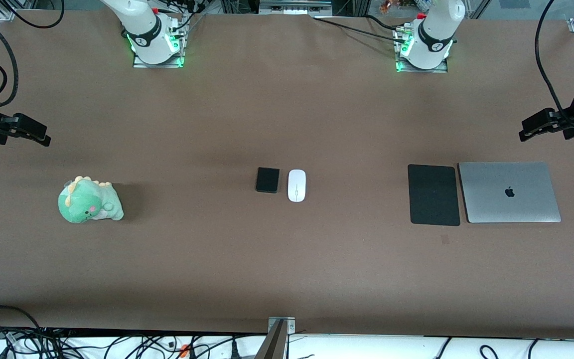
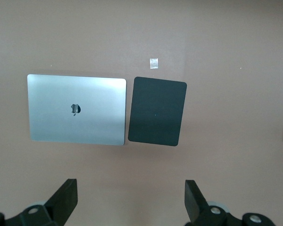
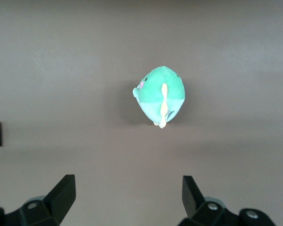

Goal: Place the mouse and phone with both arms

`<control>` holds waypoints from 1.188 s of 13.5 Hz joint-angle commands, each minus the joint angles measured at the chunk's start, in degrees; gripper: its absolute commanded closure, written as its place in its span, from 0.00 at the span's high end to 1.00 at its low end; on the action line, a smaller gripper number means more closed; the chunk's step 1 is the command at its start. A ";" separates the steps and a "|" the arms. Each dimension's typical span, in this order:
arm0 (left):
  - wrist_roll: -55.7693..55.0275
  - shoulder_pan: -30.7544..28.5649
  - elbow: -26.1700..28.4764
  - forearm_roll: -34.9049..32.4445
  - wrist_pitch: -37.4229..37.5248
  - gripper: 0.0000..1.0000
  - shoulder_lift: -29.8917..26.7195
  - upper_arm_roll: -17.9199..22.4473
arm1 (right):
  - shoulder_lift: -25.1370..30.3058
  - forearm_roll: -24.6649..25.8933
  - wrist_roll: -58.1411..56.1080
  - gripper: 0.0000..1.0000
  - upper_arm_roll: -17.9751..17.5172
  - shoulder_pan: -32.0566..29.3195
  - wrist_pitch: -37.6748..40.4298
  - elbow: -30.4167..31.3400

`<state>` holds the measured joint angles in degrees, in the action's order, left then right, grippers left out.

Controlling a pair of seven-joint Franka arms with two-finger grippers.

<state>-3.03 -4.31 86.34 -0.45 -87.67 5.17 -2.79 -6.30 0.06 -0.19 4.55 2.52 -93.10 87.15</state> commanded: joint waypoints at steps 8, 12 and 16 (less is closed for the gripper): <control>0.04 -0.53 2.08 -0.69 -0.40 1.00 -1.21 -0.82 | -0.03 -0.24 -0.42 1.00 -0.59 -0.76 0.82 -0.49; 0.04 -0.44 2.08 -0.69 -0.92 1.00 -1.04 -0.82 | -0.03 -0.24 -0.42 1.00 -0.59 -0.76 0.82 -0.49; -0.65 -0.35 2.43 -0.60 -1.98 1.00 -0.86 -0.82 | -0.03 -0.24 -0.42 1.00 -0.59 -0.76 0.82 -0.49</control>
<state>-3.08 -4.32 87.44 -0.45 -88.46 5.17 -3.00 -6.33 0.06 -0.19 4.55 2.52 -93.10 87.15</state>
